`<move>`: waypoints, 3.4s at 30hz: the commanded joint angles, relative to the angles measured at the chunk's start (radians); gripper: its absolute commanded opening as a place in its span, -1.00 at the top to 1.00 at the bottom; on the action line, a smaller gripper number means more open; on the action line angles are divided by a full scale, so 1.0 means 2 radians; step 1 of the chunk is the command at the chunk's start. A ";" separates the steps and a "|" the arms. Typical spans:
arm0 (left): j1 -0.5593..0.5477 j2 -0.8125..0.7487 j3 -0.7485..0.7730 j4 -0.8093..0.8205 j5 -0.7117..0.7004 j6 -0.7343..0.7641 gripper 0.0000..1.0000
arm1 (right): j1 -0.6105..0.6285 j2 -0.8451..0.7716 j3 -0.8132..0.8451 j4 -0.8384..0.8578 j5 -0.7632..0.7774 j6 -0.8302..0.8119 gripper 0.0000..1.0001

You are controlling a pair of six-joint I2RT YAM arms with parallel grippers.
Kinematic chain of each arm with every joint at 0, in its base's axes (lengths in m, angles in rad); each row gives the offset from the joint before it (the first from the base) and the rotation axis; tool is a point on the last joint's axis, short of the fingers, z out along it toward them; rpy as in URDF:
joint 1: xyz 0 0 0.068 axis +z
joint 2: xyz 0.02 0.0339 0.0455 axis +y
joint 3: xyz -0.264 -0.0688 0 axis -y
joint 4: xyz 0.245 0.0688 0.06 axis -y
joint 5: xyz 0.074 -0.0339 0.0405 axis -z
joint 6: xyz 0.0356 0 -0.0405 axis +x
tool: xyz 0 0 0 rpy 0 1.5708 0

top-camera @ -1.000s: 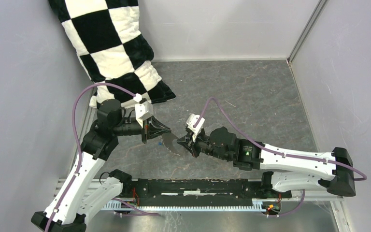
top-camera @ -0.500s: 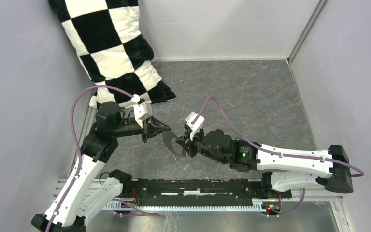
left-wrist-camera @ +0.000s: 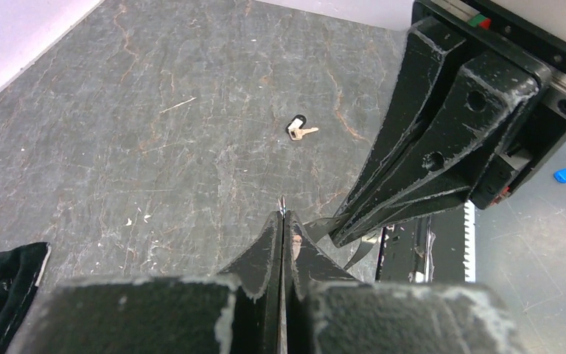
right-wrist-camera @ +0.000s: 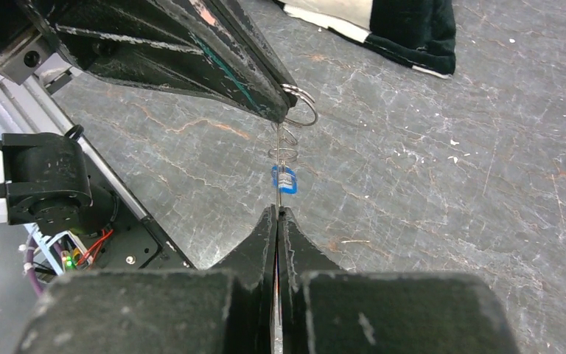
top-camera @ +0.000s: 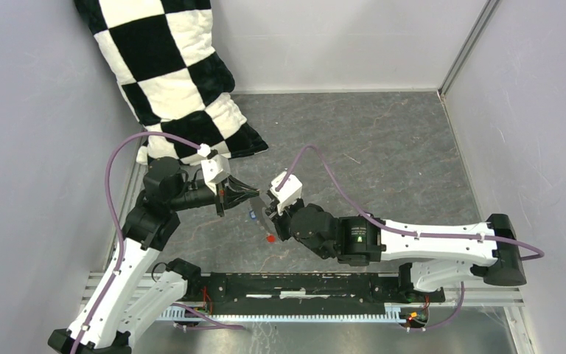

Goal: Put the keys on the keyring

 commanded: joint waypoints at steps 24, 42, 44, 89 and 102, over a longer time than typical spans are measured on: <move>-0.001 -0.018 0.006 0.000 0.184 0.054 0.96 | -0.015 -0.203 -0.091 0.106 -0.124 -0.179 -0.96; -0.001 -0.005 0.054 -0.022 0.326 0.128 0.95 | -0.058 -0.187 -0.069 0.122 -0.373 -0.242 -0.63; -0.001 -0.004 0.055 -0.021 0.334 0.137 0.96 | -0.058 -0.183 -0.072 0.135 -0.387 -0.242 -0.59; -0.001 -0.010 0.041 -0.074 0.267 0.247 0.96 | -0.058 -0.100 -0.021 0.118 -0.349 -0.226 0.45; -0.001 -0.004 0.043 -0.081 0.252 0.190 0.35 | -0.058 -0.100 -0.040 0.147 -0.330 -0.218 0.99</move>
